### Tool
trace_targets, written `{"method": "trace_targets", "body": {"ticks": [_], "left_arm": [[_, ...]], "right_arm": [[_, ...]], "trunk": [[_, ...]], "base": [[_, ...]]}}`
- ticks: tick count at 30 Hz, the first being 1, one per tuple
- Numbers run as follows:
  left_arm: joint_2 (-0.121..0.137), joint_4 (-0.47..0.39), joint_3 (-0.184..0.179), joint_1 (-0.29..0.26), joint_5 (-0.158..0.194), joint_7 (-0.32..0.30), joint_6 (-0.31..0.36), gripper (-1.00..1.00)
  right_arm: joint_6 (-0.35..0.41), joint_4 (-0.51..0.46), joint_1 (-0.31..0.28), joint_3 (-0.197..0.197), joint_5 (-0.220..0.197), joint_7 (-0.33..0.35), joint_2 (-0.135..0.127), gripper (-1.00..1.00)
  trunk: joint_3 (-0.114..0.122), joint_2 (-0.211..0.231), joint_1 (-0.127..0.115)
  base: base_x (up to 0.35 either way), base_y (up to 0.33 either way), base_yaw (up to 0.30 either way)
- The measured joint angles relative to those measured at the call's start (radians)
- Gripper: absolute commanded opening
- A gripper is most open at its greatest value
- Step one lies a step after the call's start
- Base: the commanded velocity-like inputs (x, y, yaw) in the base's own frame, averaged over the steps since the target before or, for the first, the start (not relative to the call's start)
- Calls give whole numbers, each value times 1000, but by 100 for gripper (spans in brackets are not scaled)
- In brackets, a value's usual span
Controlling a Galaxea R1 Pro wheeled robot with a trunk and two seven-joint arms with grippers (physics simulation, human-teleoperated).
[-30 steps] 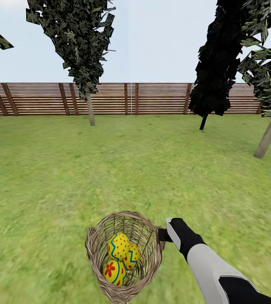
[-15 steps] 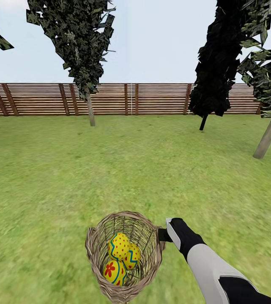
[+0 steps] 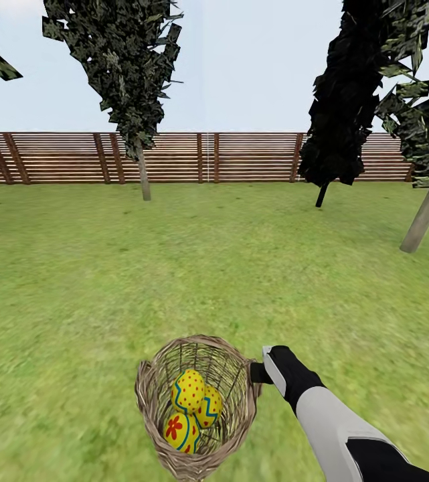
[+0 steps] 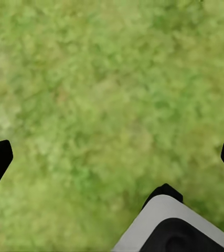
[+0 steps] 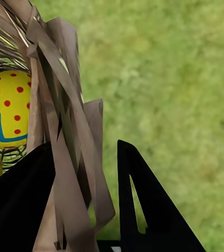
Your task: Take the three Easter eggs out of the wicker basket on the lawn in the garden, then place them on the lawn next to a single tree (choose any tree) so that all three eggs are next to the same tree and none are left in the basket.
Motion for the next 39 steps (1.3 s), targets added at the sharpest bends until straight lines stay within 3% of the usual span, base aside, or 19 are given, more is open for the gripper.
{"method": "trace_targets", "body": {"ticks": [12, 21, 30, 33, 39], "left_arm": [[0, 0, 0, 0, -1, 0, 0, 100], [1, 1, -6, 0, -6, -10, -8, 100], [1, 4, 1, 0, 4, -10, -19, 100], [2, 35, 3, 0, 8, -6, -63, 100], [1, 44, 3, 0, 11, -6, -79, 100]], "right_arm": [[0, 0, 0, 0, -1, 1, 0, -100], [0, 0, 0, 0, -2, 1, 0, -100], [-1, 0, 0, -1, 1, 0, 0, -100], [-1, 1, 0, 0, 3, 0, 0, -100], [-3, 0, 0, 0, 8, -1, -3, -100]], "trunk": [[38, 84, -46], [38, 84, -46], [38, 84, -47], [38, 84, -47], [38, 84, -47]], "base": [[0, 0, 0], [80, 0, 0], [295, 0, 0], [337, 0, 0], [338, 0, 3]]}}
